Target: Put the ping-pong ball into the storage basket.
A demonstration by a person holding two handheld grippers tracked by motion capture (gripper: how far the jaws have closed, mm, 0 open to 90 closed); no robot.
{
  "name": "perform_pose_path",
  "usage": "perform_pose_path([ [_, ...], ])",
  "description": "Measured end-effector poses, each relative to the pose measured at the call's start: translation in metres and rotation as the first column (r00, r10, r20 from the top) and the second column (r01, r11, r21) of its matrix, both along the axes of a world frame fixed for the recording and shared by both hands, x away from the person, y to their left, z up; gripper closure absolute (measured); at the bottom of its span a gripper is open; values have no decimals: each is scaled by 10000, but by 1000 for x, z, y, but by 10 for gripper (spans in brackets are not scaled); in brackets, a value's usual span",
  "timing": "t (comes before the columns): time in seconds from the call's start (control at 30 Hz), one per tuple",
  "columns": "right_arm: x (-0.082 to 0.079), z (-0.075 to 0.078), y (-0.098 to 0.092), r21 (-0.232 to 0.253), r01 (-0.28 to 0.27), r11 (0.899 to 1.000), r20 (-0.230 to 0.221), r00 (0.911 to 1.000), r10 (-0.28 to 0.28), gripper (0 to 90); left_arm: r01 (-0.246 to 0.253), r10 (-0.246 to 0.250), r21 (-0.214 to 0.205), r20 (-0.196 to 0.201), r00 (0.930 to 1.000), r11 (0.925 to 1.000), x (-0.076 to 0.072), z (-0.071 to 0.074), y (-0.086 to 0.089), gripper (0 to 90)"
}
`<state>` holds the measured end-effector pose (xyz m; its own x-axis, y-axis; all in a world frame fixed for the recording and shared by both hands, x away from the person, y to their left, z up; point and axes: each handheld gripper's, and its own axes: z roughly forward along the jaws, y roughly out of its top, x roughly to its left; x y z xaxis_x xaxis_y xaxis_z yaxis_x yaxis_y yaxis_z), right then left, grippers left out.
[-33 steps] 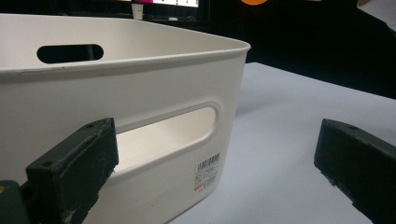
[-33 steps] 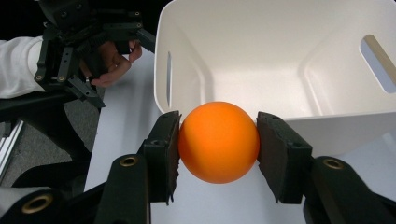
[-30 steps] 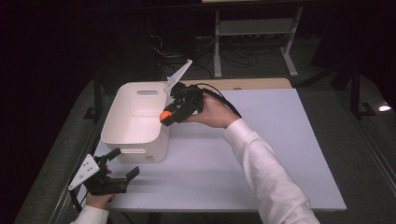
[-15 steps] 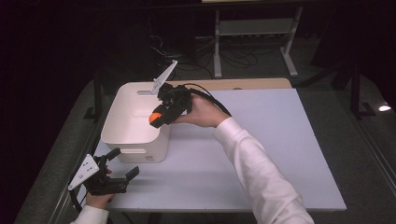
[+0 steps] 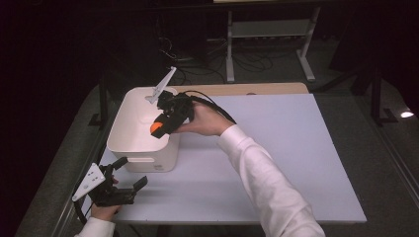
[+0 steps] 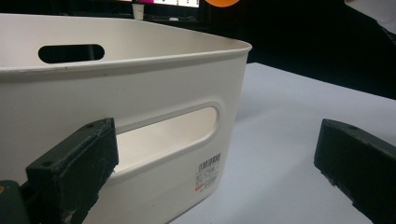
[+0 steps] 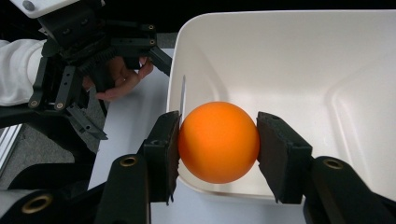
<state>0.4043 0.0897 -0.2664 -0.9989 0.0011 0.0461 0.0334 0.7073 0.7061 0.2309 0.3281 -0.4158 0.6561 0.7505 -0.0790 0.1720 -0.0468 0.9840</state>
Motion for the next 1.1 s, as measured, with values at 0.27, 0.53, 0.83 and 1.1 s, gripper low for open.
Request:
perform_pose_path([
  [0.27, 2, -4, 8, -136, 6, 9999, -85, 10000, -7, 499, 8, -8, 4, -11, 10000, 10000, 0, 0, 0, 0],
  [0.53, 11, -13, 12, -206, 135, 9997, -262, 9996, -140, 499, 3, -3, 1, -17, 10000, 10000, 0, 0, 0, 0],
  [0.83, 19, -19, 13, -189, 255, 9995, -417, 9988, -263, 497, -16, 17, 95, -63, 10000, 10000, 0, 0, 1, 0],
  [1.1, 20, -20, 11, 98, 522, 9986, -302, 9982, -519, 320, -10, 11, 77, -59, 10000, 10000, 0, 0, 1, 0],
])
